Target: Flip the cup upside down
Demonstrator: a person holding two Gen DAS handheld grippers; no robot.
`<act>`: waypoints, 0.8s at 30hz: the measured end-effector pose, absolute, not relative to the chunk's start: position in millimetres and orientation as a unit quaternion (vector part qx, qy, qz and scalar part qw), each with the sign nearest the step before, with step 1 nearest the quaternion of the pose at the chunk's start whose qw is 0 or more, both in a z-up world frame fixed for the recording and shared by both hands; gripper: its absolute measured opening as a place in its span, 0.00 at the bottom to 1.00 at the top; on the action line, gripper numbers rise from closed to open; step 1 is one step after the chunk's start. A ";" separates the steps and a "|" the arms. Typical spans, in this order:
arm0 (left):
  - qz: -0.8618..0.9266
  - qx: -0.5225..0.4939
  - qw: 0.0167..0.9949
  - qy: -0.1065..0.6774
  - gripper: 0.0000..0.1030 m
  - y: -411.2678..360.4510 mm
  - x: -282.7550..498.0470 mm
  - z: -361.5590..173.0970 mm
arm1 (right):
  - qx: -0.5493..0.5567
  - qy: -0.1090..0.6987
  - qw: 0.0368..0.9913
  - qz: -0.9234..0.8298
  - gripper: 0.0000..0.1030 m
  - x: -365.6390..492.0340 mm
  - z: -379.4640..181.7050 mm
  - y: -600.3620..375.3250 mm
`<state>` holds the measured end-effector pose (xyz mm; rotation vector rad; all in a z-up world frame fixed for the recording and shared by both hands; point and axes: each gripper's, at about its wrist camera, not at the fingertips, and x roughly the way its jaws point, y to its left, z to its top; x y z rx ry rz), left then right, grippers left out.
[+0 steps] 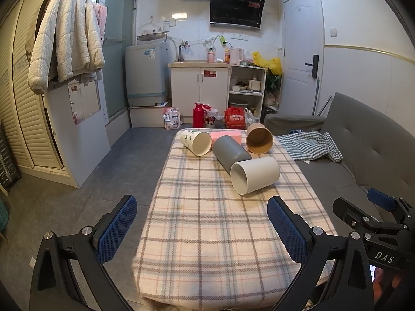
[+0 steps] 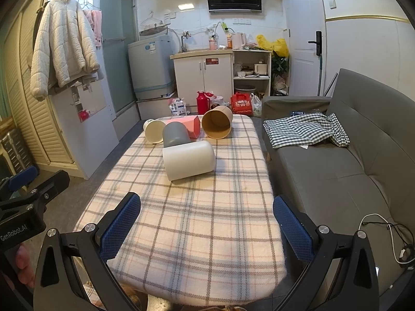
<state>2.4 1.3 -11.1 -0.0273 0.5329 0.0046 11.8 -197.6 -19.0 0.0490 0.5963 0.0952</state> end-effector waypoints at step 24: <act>0.002 -0.013 0.964 0.264 1.00 1.3 2.7 -11.6 | 0.024 0.296 0.954 0.048 1.00 11.6 -17.7 -196.6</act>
